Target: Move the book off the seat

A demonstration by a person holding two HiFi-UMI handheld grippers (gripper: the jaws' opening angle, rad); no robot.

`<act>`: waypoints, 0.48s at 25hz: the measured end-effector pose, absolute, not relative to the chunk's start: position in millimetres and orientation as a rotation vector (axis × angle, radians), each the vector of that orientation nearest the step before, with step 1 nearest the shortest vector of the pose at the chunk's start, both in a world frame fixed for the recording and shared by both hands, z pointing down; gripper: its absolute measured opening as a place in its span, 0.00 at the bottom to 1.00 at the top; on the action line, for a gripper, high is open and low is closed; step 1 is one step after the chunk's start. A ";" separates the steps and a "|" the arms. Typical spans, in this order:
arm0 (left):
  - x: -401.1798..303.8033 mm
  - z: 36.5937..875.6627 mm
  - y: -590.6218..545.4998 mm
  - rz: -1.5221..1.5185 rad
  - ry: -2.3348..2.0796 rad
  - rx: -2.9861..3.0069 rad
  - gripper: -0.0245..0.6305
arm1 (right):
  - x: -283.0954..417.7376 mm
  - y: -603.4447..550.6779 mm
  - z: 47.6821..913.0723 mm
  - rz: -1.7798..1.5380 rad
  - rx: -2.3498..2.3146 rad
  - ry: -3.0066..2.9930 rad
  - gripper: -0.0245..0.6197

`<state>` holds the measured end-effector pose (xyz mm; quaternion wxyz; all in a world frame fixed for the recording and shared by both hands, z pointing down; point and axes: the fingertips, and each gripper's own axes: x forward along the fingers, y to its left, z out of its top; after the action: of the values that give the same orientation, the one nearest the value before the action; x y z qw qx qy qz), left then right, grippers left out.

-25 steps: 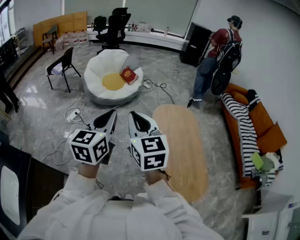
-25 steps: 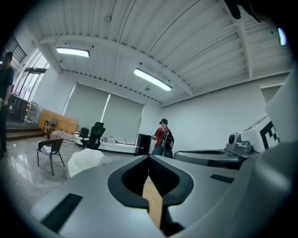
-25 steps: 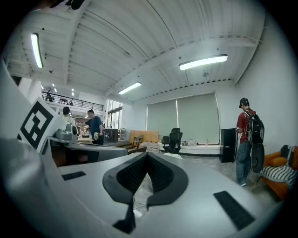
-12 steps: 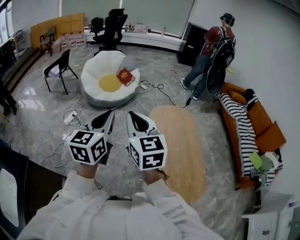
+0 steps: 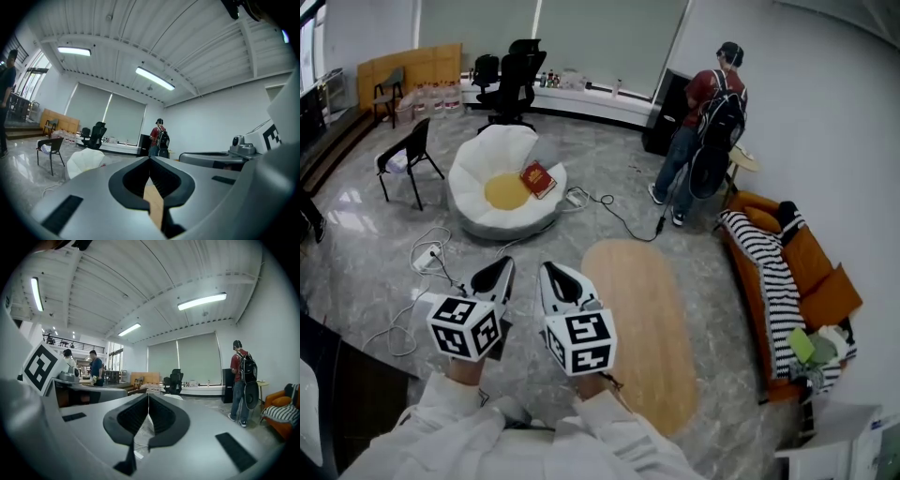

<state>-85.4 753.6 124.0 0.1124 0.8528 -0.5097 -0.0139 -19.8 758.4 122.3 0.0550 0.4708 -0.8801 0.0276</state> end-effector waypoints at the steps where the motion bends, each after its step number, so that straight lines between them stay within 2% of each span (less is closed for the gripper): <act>1: -82.9 127.1 749.4 -0.034 -1.499 2.503 0.04 | -17.1 754.7 125.5 0.087 1.425 -2.667 0.06; 12: -103.5 137.3 646.0 -0.090 -1.452 2.498 0.04 | -30.6 651.5 134.4 0.078 1.454 -2.648 0.06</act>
<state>-103.5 646.0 137.3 0.1253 0.8574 -0.4983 -0.0309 -30.6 651.5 134.4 0.0599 0.4802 -0.8747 0.0259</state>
